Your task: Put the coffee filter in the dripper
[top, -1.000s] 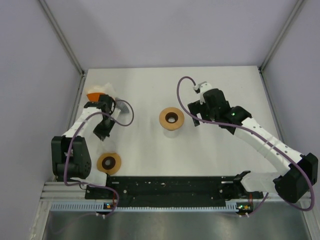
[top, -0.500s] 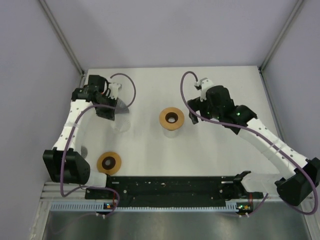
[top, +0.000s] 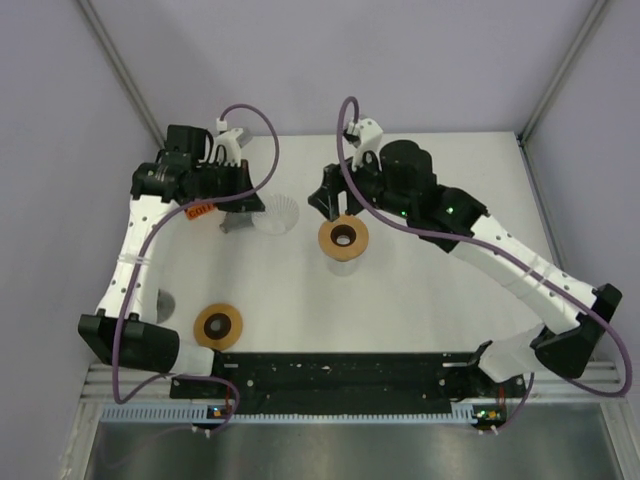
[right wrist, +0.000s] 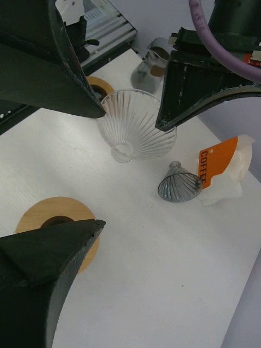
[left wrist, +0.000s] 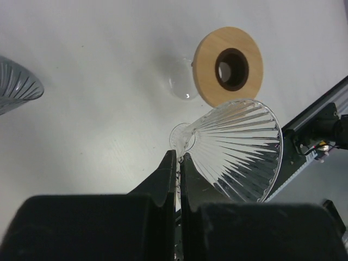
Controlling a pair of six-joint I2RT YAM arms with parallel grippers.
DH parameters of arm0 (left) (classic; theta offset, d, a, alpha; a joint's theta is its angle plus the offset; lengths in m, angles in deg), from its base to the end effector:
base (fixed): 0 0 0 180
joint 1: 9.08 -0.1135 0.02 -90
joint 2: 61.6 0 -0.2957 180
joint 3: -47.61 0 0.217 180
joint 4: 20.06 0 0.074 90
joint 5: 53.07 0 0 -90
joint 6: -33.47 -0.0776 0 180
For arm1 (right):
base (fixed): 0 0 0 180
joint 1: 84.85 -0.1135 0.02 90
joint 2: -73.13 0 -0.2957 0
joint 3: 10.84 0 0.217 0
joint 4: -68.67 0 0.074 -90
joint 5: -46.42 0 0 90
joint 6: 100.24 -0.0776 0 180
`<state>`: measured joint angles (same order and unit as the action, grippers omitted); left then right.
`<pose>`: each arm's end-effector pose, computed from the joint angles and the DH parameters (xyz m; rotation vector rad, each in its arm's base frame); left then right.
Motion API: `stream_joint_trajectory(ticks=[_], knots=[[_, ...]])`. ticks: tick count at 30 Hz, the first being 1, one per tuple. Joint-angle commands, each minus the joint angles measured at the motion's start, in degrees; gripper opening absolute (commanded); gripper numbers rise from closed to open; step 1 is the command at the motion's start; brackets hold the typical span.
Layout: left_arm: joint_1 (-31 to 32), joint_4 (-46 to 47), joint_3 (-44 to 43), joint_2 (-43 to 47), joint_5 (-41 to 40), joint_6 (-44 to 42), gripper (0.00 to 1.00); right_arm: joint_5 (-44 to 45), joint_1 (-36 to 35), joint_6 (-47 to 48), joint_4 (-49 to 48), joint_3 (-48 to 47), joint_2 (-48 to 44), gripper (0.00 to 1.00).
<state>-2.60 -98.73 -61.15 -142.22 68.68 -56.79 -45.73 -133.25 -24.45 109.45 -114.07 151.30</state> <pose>0.2459 -0.0690 0.3995 0.3841 2.3725 -0.7255 0.1982 0.2276 0.4538 -0.5907 1.8279 0.7867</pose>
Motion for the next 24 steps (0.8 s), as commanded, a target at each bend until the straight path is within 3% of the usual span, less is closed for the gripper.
stream_joint_trajectory(ticks=[1, 5, 10, 13, 19, 24], knots=[[4.4, 5.6, -3.4, -1.6, 5.1, 5.4, 0.00, 0.3, -0.5, -1.9, -0.6, -5.6, 5.6, 0.75], [9.1, 9.2, -3.7, -2.9, 4.5, 7.7, 0.00, 2.0, -0.5, -1.1, 2.2, -7.5, 9.1, 0.74], [11.5, 12.8, -4.9, -5.7, 6.0, 10.4, 0.00, 7.4, -0.4, 0.1, 6.4, -6.3, 8.6, 0.65], [13.5, 13.7, -5.3, -7.0, 4.7, 11.0, 0.00, 10.5, 0.6, 0.5, 8.5, -4.3, 6.6, 0.49], [17.0, 15.0, -6.4, -9.1, 3.1, 11.3, 0.00, 6.5, 5.2, -0.4, 10.5, 0.0, 5.0, 0.22], [18.4, 17.1, -6.2, -11.0, 1.7, 11.5, 0.00, 6.5, 6.9, 0.2, 10.9, 1.7, 5.1, 0.11]])
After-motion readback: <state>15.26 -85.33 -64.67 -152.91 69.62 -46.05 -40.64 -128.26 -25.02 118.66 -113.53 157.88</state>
